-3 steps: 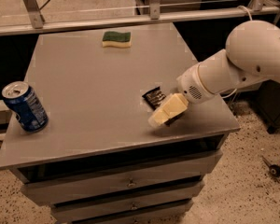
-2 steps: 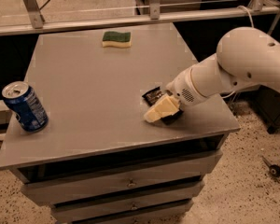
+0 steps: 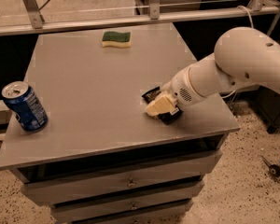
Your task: Pick rxbar chocolate
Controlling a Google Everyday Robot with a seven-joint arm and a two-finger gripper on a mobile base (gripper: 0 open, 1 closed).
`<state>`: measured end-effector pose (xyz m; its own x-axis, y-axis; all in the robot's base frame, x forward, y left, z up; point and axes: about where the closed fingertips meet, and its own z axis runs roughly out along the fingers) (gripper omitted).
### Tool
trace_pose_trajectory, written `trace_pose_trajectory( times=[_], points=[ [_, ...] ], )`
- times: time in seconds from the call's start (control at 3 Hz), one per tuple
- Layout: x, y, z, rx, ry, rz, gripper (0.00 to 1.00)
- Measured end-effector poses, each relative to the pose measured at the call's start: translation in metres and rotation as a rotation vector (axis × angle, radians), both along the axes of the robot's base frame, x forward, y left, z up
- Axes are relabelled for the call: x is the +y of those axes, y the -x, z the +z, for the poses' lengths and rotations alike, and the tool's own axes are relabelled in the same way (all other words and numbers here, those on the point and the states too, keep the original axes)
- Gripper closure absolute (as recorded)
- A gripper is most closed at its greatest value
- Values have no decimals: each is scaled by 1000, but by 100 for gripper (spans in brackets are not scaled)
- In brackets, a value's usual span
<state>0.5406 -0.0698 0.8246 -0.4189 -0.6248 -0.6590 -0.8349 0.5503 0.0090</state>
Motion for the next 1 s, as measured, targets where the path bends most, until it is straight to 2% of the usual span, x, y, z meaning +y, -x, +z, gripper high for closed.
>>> trace_pose_trajectory(
  times=[0.33,0.67,1.0],
  points=[
    [0,0,2,0,0,0,99],
    [0,0,2,0,0,0,100],
    [14,-6,21,-43,-52,51,100]
  ],
)
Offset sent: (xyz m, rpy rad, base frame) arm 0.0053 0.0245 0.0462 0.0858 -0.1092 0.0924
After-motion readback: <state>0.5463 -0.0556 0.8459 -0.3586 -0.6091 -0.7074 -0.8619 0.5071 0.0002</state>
